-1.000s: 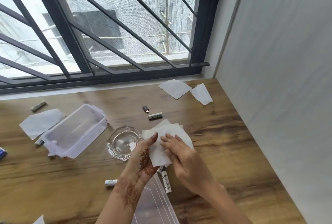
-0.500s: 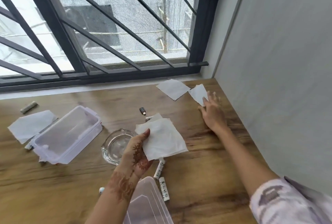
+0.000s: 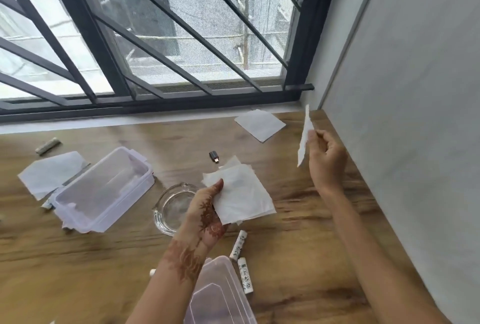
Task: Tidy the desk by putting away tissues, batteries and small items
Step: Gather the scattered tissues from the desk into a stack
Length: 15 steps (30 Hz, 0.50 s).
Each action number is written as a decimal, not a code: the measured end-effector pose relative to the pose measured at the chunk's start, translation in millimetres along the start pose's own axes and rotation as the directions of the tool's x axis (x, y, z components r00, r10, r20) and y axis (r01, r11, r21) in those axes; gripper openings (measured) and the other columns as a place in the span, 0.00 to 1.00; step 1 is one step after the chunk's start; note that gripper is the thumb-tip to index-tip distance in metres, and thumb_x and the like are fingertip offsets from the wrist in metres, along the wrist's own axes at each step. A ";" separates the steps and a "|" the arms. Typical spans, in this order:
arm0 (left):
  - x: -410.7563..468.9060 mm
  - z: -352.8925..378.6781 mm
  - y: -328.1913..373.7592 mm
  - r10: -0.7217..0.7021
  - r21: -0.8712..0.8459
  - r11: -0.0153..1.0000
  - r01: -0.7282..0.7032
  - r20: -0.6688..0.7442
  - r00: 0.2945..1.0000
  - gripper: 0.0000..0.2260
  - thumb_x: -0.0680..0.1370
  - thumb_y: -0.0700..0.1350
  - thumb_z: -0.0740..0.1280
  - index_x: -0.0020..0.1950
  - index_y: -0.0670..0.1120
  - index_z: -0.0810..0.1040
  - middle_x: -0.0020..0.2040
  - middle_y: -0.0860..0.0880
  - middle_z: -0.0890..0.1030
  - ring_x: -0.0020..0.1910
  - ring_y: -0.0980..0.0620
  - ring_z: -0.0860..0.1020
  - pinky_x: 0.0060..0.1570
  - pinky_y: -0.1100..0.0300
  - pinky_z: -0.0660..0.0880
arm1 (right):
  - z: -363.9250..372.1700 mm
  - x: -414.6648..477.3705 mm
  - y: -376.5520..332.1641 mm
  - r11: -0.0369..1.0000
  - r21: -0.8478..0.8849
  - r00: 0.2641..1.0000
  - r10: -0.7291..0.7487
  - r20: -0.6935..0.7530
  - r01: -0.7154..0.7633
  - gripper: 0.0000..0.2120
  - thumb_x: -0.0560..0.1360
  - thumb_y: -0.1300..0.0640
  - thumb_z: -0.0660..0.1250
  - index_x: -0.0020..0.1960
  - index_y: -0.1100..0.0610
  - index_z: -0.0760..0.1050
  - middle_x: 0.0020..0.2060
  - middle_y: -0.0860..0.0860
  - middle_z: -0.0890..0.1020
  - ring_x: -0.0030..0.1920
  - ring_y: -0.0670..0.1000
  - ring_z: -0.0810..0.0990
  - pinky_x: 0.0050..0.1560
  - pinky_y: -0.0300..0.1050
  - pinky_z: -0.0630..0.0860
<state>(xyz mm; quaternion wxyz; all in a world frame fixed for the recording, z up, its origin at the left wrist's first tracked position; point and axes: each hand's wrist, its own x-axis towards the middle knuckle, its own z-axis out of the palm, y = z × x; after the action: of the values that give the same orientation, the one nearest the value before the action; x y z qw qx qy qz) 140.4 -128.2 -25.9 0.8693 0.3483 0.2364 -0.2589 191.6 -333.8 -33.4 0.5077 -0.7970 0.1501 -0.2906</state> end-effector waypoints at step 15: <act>-3.3 -3.4 -0.3 -0.020 -0.166 0.986 0.035 0.090 0.996 0.27 0.78 0.58 0.57 0.36 0.36 0.80 0.32 0.43 0.81 0.29 0.49 0.81 0.30 0.60 0.80 | 29.5 -125.8 -19.3 0.785 0.114 0.544 -0.518 0.660 0.609 0.16 0.79 0.57 0.57 0.61 0.65 0.73 0.62 0.58 0.76 0.66 0.52 0.70 0.71 0.43 0.60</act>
<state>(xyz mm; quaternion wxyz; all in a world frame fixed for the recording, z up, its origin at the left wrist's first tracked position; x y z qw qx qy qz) 136.9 -125.0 -26.3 0.9014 0.2593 0.2235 -0.2651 109.8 -236.8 -64.5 0.3527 -0.8821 -0.2853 -0.1269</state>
